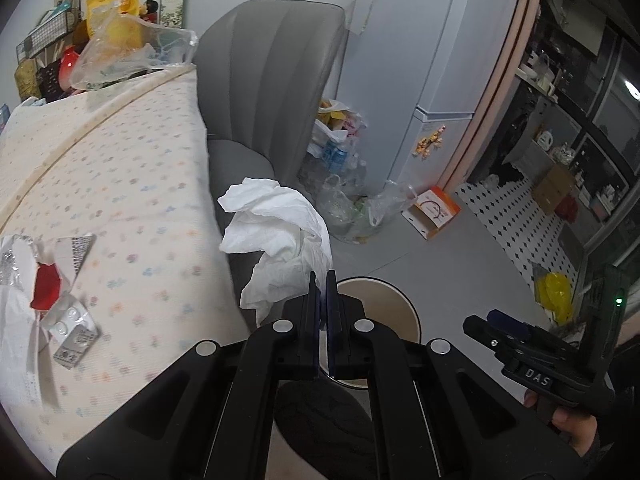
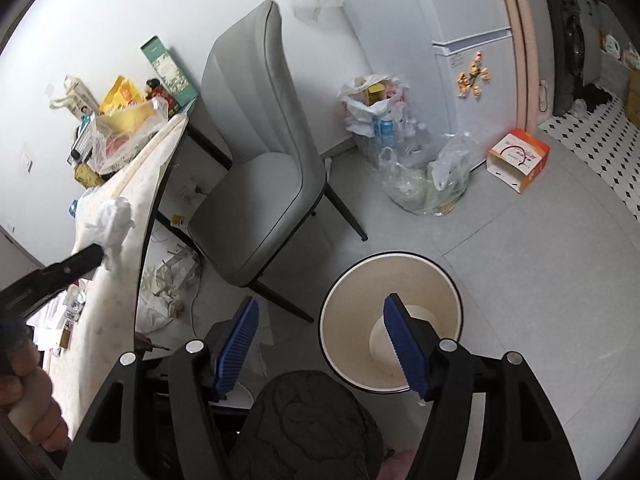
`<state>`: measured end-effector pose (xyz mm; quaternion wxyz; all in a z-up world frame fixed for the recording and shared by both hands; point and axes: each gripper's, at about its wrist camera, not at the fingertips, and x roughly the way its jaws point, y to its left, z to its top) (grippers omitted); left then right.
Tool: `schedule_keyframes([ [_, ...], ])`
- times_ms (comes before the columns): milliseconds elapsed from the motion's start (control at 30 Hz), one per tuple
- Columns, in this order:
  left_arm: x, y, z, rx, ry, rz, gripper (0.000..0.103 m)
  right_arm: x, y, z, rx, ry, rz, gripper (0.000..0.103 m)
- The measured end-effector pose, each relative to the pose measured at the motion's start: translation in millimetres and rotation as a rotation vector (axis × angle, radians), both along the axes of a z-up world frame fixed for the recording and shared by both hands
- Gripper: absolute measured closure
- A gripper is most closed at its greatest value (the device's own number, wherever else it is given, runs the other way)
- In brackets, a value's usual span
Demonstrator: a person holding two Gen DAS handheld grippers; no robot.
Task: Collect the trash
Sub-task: 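Carry the white tissue in the right tool over to the floor bin, then open the right tool to drop the tissue into the bin, then move the right tool back over the table toward the trash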
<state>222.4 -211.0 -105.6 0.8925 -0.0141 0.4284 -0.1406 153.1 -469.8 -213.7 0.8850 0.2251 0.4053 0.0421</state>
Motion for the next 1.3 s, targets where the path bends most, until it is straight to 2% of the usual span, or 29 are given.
schedule_keyframes([
  [267,12,-39,-9,-0.006,0.040,-0.096,0.100,-17,-28,17,0.006,-0.028,-0.066,0.038],
  [500,26,-71,-27,-0.027,0.115,-0.187,0.100,-33,-57,23,0.003,-0.030,-0.149,0.038],
  [767,42,-115,-60,-0.021,0.232,-0.258,0.099,-43,-78,22,-0.001,-0.027,-0.195,0.038],
  [833,43,-123,-67,0.001,0.257,-0.266,0.091,-45,-81,21,0.002,-0.028,-0.201,0.038],
  [867,42,-126,-70,0.005,0.268,-0.267,0.072,-46,-83,21,0.002,-0.027,-0.205,0.038],
  [900,41,-125,-69,-0.006,0.267,-0.264,0.047,-46,-83,20,0.002,-0.026,-0.208,0.038],
  [967,40,-119,-65,-0.034,0.235,-0.233,0.028,-48,-84,21,-0.015,-0.027,-0.224,0.038],
  [1133,40,-107,-59,-0.028,0.238,-0.210,0.027,-50,-83,23,-0.018,-0.041,-0.230,0.033],
  [1233,35,-90,-43,0.017,0.170,-0.149,0.023,-47,-76,24,-0.020,-0.044,-0.215,0.032],
  [1300,31,-79,-30,0.001,0.141,-0.116,0.019,-45,-67,28,-0.032,-0.051,-0.195,0.028],
])
